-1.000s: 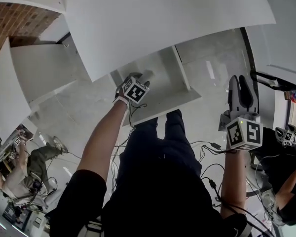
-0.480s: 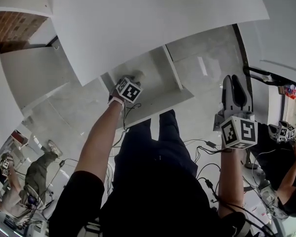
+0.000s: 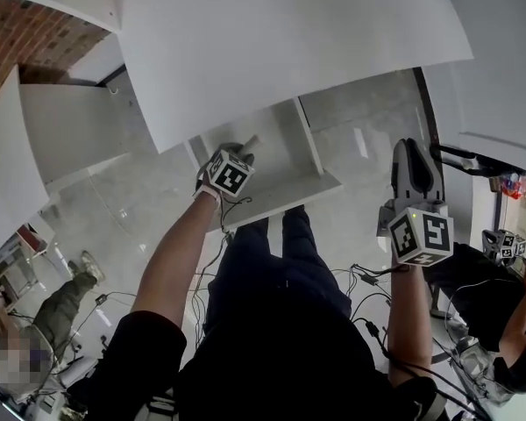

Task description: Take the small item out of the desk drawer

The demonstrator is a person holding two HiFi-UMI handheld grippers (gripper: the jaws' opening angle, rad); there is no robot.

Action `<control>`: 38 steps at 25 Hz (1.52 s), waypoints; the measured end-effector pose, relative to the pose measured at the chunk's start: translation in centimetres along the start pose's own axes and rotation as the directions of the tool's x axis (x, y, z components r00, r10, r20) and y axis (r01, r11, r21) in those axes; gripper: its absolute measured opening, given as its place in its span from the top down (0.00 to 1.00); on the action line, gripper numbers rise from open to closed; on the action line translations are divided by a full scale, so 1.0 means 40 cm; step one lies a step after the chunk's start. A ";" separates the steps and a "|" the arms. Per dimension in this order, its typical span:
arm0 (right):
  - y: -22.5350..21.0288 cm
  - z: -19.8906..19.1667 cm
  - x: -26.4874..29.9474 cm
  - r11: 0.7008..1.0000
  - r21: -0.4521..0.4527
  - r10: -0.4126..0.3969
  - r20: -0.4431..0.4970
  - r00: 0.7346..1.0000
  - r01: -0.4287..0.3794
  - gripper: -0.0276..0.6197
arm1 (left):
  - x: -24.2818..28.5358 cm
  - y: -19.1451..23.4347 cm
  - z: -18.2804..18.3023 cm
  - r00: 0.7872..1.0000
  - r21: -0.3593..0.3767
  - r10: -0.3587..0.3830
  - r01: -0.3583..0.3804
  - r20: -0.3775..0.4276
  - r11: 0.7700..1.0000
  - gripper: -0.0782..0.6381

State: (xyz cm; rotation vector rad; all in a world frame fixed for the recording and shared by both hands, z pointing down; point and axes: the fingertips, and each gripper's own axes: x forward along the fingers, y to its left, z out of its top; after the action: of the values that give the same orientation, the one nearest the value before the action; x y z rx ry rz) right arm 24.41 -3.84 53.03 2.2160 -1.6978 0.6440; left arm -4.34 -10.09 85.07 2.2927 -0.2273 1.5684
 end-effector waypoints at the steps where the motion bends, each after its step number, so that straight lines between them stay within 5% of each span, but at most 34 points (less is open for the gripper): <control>1: -0.001 0.011 -0.007 1.000 -0.004 0.005 0.006 1.000 -0.005 0.87 | -0.018 -0.006 0.013 1.000 -0.007 0.006 -0.006 0.018 1.000 0.70; 8: 0.007 0.110 -0.054 0.998 -0.030 0.051 0.065 0.997 -0.050 0.87 | -0.184 -0.027 0.109 0.985 -0.073 0.068 -0.057 0.160 0.996 0.70; 14: 0.019 0.198 -0.065 0.993 -0.050 0.110 0.134 0.985 -0.105 0.87 | -0.348 -0.038 0.177 0.940 -0.201 0.166 -0.108 0.299 0.974 0.70; 19: 0.043 0.264 -0.084 0.986 -0.076 0.157 0.180 0.971 -0.145 0.89 | -0.509 -0.054 0.223 0.882 -0.242 0.248 -0.159 0.401 0.957 0.70; 30: 0.127 0.436 -0.143 0.956 -0.136 0.289 0.313 0.905 -0.259 0.89 | -0.884 -0.050 0.345 0.690 -0.344 0.432 -0.272 0.581 0.898 0.70; 35: 0.153 0.493 -0.198 0.935 -0.178 0.352 0.366 0.861 -0.307 0.89 | -0.969 -0.037 0.375 0.641 -0.367 0.496 -0.337 0.585 0.867 0.70; 38: 0.154 0.514 -0.216 0.927 -0.201 0.372 0.381 0.846 -0.318 0.89 | -0.977 -0.011 0.402 0.638 -0.377 0.514 -0.351 0.573 0.857 0.70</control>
State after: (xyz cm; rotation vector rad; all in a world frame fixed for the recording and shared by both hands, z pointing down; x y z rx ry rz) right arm 20.36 -7.98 30.62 2.0707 -2.3108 0.1196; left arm -4.82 -18.26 43.60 2.6195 -1.1682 0.7336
